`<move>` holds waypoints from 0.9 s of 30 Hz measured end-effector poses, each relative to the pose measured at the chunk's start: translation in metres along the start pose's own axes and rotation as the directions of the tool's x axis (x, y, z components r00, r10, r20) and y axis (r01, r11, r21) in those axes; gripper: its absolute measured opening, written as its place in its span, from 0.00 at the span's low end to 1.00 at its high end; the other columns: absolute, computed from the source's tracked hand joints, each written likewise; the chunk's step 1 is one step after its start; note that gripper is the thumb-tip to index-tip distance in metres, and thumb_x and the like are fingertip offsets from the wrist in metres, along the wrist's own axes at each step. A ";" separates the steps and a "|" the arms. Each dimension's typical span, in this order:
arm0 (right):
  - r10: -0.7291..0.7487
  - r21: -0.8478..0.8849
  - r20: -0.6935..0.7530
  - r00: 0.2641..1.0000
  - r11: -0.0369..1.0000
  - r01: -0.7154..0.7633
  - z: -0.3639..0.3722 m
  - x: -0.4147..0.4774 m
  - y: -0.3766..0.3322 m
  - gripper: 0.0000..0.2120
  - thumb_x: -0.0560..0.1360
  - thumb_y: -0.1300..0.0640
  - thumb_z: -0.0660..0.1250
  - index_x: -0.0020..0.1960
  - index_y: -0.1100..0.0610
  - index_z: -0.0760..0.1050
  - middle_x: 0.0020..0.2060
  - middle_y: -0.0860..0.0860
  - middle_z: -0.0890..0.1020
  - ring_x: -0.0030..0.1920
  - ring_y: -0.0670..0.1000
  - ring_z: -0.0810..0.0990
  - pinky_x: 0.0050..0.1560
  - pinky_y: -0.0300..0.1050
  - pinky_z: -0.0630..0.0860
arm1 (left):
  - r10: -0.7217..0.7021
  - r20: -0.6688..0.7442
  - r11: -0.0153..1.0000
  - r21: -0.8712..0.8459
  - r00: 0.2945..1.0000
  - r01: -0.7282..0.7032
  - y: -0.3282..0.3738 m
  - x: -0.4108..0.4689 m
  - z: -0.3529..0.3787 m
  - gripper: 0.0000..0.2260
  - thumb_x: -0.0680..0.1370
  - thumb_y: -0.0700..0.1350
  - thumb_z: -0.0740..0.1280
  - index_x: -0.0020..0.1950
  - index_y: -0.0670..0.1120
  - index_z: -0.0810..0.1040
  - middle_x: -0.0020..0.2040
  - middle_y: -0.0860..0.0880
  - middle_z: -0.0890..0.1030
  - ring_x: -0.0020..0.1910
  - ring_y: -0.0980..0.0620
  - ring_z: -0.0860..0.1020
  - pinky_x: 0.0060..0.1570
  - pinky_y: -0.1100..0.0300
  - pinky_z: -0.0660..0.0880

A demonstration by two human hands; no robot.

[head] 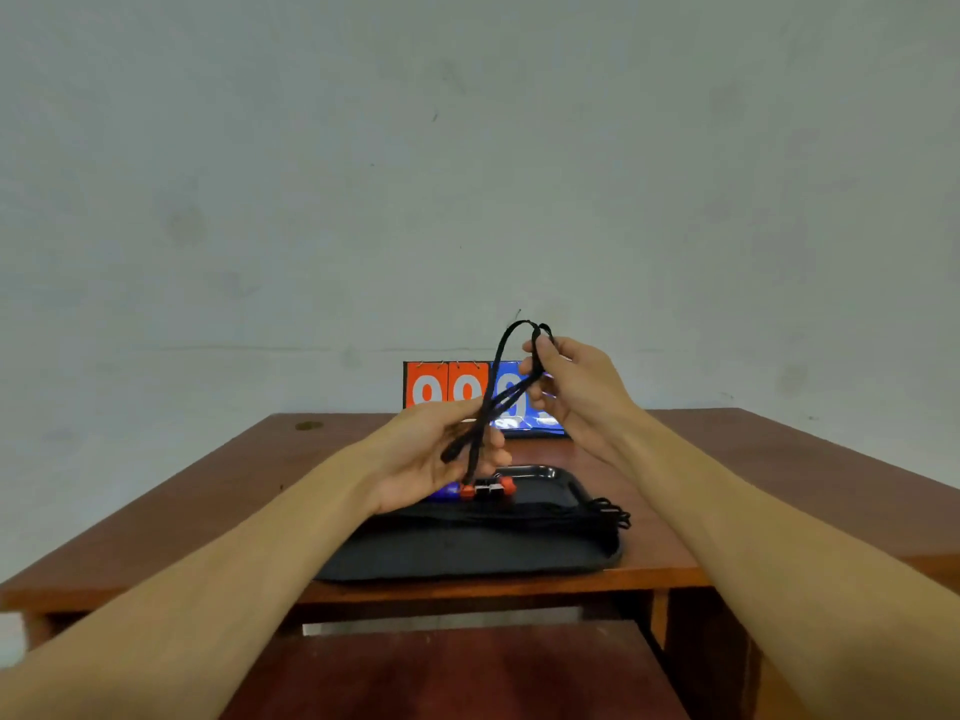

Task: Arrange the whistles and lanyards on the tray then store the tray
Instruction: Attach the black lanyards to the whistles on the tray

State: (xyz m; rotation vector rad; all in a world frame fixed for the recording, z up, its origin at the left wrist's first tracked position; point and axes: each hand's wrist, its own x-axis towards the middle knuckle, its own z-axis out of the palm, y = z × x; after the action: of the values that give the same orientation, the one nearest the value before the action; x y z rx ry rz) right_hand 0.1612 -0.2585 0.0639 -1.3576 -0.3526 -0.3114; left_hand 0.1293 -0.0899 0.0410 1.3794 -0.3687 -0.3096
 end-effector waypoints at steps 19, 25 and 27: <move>0.178 -0.565 0.030 0.983 0.815 -0.131 0.011 -0.010 0.029 0.14 0.80 0.51 0.61 0.61 0.57 0.74 0.52 0.51 0.81 0.40 0.47 0.75 0.44 0.43 0.75 | 0.362 -0.220 0.660 0.747 0.906 -0.082 0.043 -0.040 -0.057 0.11 0.81 0.47 0.60 0.52 0.45 0.81 0.33 0.51 0.67 0.32 0.54 0.67 0.35 0.61 0.71; 0.115 -0.483 0.124 0.986 0.875 -0.041 0.045 -0.010 0.030 0.19 0.82 0.46 0.53 0.63 0.57 0.73 0.57 0.53 0.80 0.56 0.50 0.78 0.53 0.43 0.75 | 0.346 -0.147 0.532 0.844 0.927 -0.065 0.045 -0.046 -0.044 0.11 0.82 0.47 0.56 0.56 0.47 0.76 0.33 0.56 0.68 0.30 0.57 0.65 0.32 0.63 0.66; 0.175 -0.335 0.174 0.969 0.936 -0.109 0.061 -0.013 0.029 0.23 0.82 0.43 0.50 0.64 0.57 0.73 0.54 0.54 0.82 0.57 0.53 0.80 0.60 0.49 0.75 | 0.321 -0.165 0.550 0.834 0.933 -0.042 0.047 -0.045 -0.042 0.10 0.82 0.44 0.54 0.58 0.48 0.73 0.32 0.54 0.69 0.28 0.57 0.66 0.31 0.63 0.63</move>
State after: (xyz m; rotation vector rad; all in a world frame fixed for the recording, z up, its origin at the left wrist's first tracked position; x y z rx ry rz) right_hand 0.1575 -0.1931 0.0437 -1.7367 -0.3794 -0.1115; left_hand 0.1071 -0.0256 0.0776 2.2694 -0.4182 0.3252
